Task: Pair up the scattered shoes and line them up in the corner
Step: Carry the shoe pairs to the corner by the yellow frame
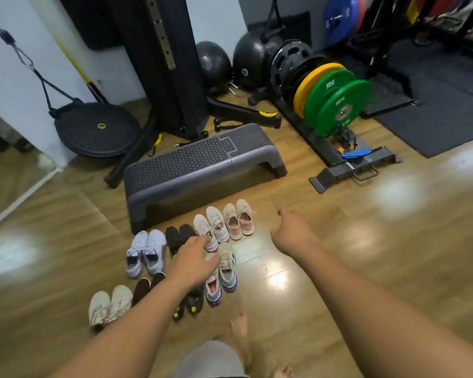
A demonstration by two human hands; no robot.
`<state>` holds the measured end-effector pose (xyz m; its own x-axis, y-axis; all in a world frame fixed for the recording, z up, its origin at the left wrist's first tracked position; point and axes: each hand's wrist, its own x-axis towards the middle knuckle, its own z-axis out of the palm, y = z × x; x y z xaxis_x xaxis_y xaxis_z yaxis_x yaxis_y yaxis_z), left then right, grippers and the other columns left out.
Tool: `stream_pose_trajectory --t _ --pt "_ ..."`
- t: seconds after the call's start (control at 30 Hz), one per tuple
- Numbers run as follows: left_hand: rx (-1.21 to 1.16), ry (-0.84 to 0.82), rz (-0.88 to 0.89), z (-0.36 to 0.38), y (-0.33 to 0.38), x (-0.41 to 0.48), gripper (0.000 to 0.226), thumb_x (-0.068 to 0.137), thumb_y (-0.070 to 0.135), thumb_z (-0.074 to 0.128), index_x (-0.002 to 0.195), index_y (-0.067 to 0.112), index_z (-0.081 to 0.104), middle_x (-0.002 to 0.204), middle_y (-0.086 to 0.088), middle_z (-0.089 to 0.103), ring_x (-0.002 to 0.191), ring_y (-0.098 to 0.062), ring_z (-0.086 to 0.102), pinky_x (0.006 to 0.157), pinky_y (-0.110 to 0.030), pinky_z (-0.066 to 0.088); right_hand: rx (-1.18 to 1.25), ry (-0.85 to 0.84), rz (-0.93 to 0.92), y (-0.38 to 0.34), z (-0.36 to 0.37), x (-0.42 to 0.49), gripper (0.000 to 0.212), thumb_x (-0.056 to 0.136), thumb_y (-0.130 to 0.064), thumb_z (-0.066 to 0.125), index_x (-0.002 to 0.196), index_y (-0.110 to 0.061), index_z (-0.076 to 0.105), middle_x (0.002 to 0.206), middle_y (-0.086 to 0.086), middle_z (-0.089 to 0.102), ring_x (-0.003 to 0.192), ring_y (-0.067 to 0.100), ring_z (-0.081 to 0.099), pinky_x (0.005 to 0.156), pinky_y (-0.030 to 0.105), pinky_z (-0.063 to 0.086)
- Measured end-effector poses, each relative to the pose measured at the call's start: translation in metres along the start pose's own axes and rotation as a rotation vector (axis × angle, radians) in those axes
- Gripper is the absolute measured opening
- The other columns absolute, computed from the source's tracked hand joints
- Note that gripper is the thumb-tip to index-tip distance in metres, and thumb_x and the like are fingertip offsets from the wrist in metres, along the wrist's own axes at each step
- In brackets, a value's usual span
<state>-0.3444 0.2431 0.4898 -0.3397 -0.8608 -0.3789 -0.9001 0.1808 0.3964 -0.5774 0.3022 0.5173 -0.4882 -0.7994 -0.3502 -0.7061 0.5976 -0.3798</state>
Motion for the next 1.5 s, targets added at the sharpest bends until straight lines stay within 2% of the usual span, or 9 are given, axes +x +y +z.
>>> stream_pose_trajectory --t 0.27,0.4,0.73,0.83,0.93,1.03,1.2,1.33,1.5 --pt "-0.07 -0.156 -0.179 0.035 0.006 0.121 0.035 0.088 0.04 0.054 0.116 0.018 0.058 0.116 -0.008 0.064 0.095 -0.023 0.059 0.073 -0.031 0.044 -0.06 -0.107 0.13 0.023 -0.026 0.105 0.037 0.087 -0.019 0.047 0.124 -0.018 0.051 0.121 0.008 0.06 0.108 0.03 0.058 0.084 0.035 0.049" --pt "-0.113 -0.213 -0.189 0.04 0.026 0.176 0.04 0.09 0.038 0.055 0.124 0.017 0.057 0.126 -0.008 0.061 0.109 -0.025 0.058 0.083 -0.03 0.045 -0.125 -0.141 0.178 0.029 -0.043 0.152 0.037 0.09 -0.022 0.046 0.127 -0.019 0.05 0.119 0.008 0.06 0.106 0.029 0.058 0.075 0.032 0.043" --pt "-0.175 -0.155 -0.227 0.003 0.061 0.28 0.039 0.093 0.03 0.056 0.126 0.01 0.058 0.131 -0.012 0.056 0.119 -0.028 0.053 0.092 -0.031 0.042 -0.064 -0.346 -0.022 -0.016 -0.031 0.289 0.045 0.089 -0.028 0.051 0.133 -0.02 0.051 0.122 0.009 0.062 0.111 0.028 0.058 0.086 0.033 0.05" --pt "-0.205 -0.146 -0.339 -0.001 0.056 0.298 0.033 0.092 0.03 0.056 0.118 0.01 0.062 0.12 -0.011 0.06 0.108 -0.029 0.057 0.08 -0.029 0.039 -0.084 -0.438 -0.104 -0.02 -0.014 0.336 0.043 0.086 -0.029 0.053 0.128 -0.019 0.055 0.12 0.009 0.064 0.113 0.029 0.057 0.089 0.032 0.049" --pt "-0.24 -0.115 -0.478 -0.002 0.049 0.308 0.022 0.091 0.032 0.057 0.091 0.01 0.059 0.091 -0.009 0.061 0.086 -0.028 0.057 0.07 -0.033 0.039 -0.119 -0.548 -0.152 -0.017 0.002 0.382 0.041 0.086 -0.028 0.054 0.126 -0.018 0.057 0.118 0.011 0.066 0.113 0.031 0.058 0.086 0.03 0.047" --pt "-0.184 -0.117 -0.542 -0.003 0.049 0.317 0.017 0.089 0.032 0.059 0.085 0.018 0.05 0.085 -0.004 0.056 0.088 -0.031 0.058 0.071 -0.033 0.041 -0.149 -0.635 -0.116 -0.011 0.018 0.419 0.042 0.087 -0.027 0.054 0.126 -0.015 0.057 0.127 0.012 0.061 0.116 0.031 0.056 0.087 0.031 0.047" --pt "-0.182 -0.094 -0.642 0.007 0.043 0.341 0.029 0.092 0.027 0.059 0.106 0.002 0.061 0.102 -0.018 0.065 0.098 -0.034 0.059 0.085 -0.041 0.047 -0.152 -0.72 -0.095 -0.008 0.048 0.475 0.046 0.089 -0.028 0.056 0.132 -0.013 0.056 0.132 0.014 0.059 0.116 0.032 0.057 0.089 0.029 0.046" --pt "-0.246 -0.119 -0.725 0.041 0.031 0.363 0.03 0.091 0.029 0.059 0.112 0.007 0.062 0.112 -0.017 0.064 0.108 -0.033 0.058 0.092 -0.037 0.045 -0.147 -0.756 -0.024 0.0 0.076 0.505 0.047 0.091 -0.028 0.056 0.135 -0.012 0.055 0.135 0.013 0.058 0.123 0.032 0.053 0.092 0.027 0.043" --pt "-0.259 -0.292 -0.7 0.102 0.013 0.402 0.032 0.089 0.036 0.055 0.1 0.006 0.062 0.11 -0.018 0.065 0.11 -0.035 0.059 0.082 -0.032 0.041 -0.177 -0.813 0.017 0.008 0.135 0.538 0.049 0.092 -0.031 0.058 0.137 -0.013 0.053 0.14 0.012 0.053 0.125 0.032 0.052 0.093 0.027 0.043"
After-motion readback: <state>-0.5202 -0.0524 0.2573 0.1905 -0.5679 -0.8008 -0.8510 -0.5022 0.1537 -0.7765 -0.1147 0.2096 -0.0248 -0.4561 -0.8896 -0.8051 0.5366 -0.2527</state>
